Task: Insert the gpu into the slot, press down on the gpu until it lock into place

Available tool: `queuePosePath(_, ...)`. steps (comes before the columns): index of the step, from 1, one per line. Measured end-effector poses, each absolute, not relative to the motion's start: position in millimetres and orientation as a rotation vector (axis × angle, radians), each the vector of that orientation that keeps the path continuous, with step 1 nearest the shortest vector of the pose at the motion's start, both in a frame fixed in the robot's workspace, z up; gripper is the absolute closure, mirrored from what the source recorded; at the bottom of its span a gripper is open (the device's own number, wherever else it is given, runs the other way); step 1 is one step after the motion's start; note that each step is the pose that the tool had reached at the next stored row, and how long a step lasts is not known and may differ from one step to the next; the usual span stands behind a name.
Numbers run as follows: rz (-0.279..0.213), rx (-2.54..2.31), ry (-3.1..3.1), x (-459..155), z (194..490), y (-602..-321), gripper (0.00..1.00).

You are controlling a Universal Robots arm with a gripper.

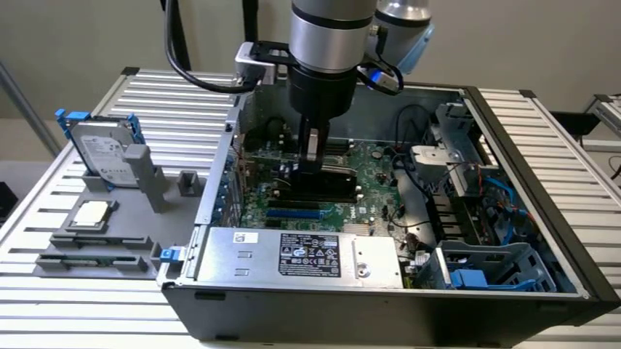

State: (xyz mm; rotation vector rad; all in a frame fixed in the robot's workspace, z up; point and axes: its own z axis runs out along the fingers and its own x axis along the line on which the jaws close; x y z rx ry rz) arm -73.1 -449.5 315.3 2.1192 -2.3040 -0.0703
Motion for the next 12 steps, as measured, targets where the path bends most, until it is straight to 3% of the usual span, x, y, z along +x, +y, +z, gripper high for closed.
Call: queuePosePath(12, -0.072, 2.121, -2.304, -78.1, 293.4, -452.2, 0.74)
